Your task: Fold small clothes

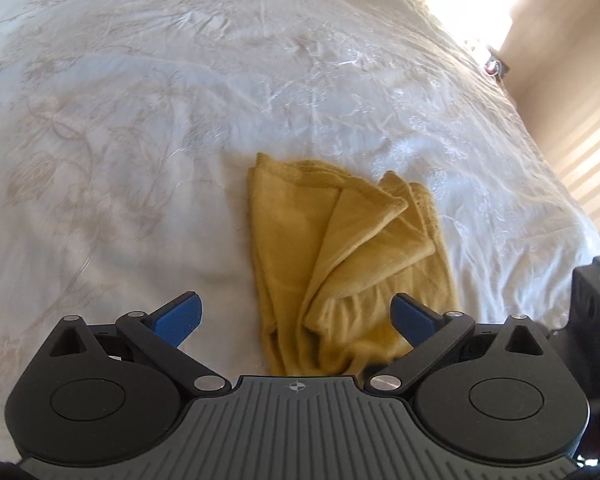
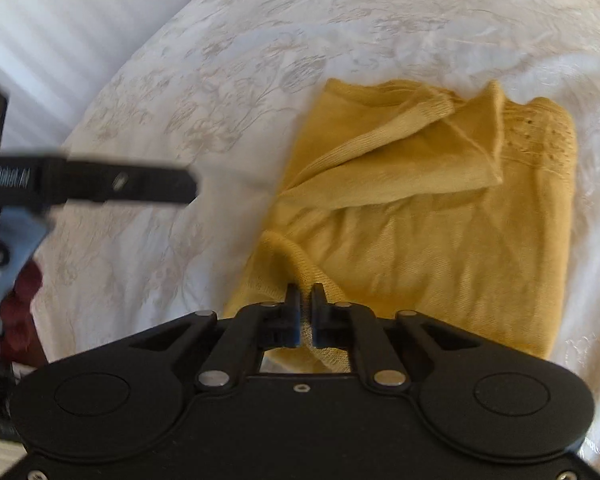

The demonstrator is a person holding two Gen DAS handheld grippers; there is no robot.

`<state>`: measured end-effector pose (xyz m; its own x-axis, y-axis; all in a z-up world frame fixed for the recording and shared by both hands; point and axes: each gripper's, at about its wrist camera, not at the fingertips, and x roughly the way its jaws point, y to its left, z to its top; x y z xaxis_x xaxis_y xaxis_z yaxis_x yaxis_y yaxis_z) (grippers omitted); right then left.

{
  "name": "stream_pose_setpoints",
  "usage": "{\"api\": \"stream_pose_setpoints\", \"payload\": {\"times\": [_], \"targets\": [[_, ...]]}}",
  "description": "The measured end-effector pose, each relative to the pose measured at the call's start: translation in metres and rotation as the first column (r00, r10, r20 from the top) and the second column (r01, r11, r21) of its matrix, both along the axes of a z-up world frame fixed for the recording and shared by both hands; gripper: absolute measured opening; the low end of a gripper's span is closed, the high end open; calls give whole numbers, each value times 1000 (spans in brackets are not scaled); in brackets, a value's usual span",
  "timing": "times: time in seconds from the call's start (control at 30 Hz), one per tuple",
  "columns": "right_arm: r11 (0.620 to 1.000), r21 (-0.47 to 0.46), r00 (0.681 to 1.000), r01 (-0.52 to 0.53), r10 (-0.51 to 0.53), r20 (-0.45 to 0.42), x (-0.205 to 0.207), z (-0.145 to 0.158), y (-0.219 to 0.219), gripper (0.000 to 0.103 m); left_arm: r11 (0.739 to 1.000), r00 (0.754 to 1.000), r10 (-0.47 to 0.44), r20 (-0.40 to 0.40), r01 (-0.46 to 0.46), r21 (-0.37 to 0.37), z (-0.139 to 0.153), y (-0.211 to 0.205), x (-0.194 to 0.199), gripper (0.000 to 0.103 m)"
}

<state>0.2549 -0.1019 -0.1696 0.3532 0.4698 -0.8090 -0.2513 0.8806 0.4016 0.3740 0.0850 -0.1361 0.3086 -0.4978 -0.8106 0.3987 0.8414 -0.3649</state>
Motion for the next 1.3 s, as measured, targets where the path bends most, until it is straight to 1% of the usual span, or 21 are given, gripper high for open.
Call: {"api": "stream_pose_setpoints", "payload": {"times": [0.03,0.1,0.17,0.27,0.33,0.43,0.5,0.53,0.57,0.6,0.63,0.7,0.77,0.8,0.87,0.93,1.1,1.2,1.3], "targets": [[999,-24,1000,-25,26,7,-4,-1,7,13,1000,1000,-25,4,25,-4,-1,-9,4,102],[999,-37,1000,-23,23,9,-9,-3,9,13,997,997,-81,4,81,5,-5,-27,11,102],[1000,-9,1000,21,-21,-5,-11,-6,2,13,991,991,-133,3,133,19,-12,-44,15,102],[999,18,999,50,-50,-8,-13,-5,-7,13,975,977,-212,5,211,63,-24,-67,16,102],[997,36,998,62,-62,-10,-15,-4,-12,13,958,962,-272,13,270,95,-30,-81,16,102],[996,54,997,77,-77,-10,-17,-3,-18,13,924,934,-357,18,350,155,-42,-100,15,102],[996,54,997,76,-76,-7,-18,-2,-18,13,905,921,-389,27,377,199,-49,-110,15,102],[996,52,997,71,-71,-4,-19,-2,-17,13,896,917,-399,31,382,224,-53,-113,17,102],[997,49,998,66,-66,-2,-18,-1,-16,13,894,917,-397,36,377,242,-56,-117,19,102],[997,45,998,60,-60,1,-19,-1,-15,13,895,919,-391,42,369,251,-58,-119,22,102],[998,41,999,53,-53,5,-19,-1,-14,13,901,925,-375,54,350,255,-60,-120,27,101],[999,34,999,40,-41,11,-20,-1,-13,13,923,947,-313,69,287,255,-62,-119,37,101],[999,28,999,32,-32,18,-21,-1,-11,13,958,977,-207,49,192,214,-64,-110,53,101],[999,28,999,29,-30,19,-21,-1,-11,13,971,987,-156,34,147,187,-64,-105,60,97],[999,30,999,29,-30,21,-21,0,-11,13,985,997,-74,9,71,157,-65,-95,70,92],[999,35,999,32,-32,21,-23,0,-11,13,990,1000,-25,3,24,136,-64,-88,76,92],[999,34,999,26,-27,24,-25,-1,-11,13,996,999,30,17,-31,82,-59,-78,79,92],[999,29,999,20,-21,32,-26,0,-9,13,996,997,83,7,-83,11,-57,-70,81,92],[1000,22,999,10,-11,39,-26,3,-8,13,989,990,137,-19,-138,-57,-57,-62,81,92]]}}
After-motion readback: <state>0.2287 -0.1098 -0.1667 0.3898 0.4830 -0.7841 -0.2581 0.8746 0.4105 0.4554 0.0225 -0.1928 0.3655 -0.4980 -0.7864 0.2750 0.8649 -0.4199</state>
